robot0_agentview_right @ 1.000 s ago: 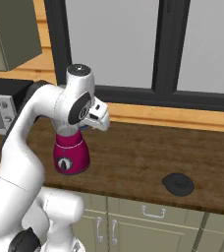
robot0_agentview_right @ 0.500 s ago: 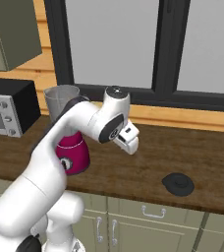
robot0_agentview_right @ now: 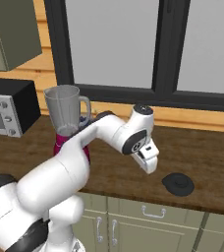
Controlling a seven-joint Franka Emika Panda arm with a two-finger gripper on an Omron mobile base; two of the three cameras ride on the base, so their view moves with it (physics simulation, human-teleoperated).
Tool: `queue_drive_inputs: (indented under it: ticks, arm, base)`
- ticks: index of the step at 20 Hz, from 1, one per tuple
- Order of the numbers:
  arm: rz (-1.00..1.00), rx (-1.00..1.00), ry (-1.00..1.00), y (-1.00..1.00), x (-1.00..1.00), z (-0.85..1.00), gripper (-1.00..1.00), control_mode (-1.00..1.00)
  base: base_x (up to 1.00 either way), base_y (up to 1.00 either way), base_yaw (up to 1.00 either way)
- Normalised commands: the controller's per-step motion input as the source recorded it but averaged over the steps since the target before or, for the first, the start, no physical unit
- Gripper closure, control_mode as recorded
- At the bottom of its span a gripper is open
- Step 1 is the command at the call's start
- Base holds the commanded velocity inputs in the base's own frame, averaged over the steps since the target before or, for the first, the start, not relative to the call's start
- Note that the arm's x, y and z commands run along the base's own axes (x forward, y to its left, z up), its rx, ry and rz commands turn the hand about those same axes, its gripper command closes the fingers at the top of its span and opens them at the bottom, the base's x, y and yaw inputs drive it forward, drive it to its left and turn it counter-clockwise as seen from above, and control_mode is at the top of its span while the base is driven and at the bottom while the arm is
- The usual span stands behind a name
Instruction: Close the lid blender by securely placing the lid on top.
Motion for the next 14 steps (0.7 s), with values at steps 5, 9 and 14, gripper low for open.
queue_drive_inputs:
  ticks: [5,9,14]
  arm:
    - [-0.27,0.12,0.21,-0.98,0.15,-0.45,-1.00,-1.00]
    - [-0.25,0.14,0.20,-0.93,0.19,-0.31,-1.00,-1.00]
    - [-0.21,0.08,0.17,-0.54,0.46,-0.22,-1.00,-1.00]
  base:
    - [0.00,0.00,0.00]
    - [0.00,0.00,0.00]
    - [0.00,0.00,0.00]
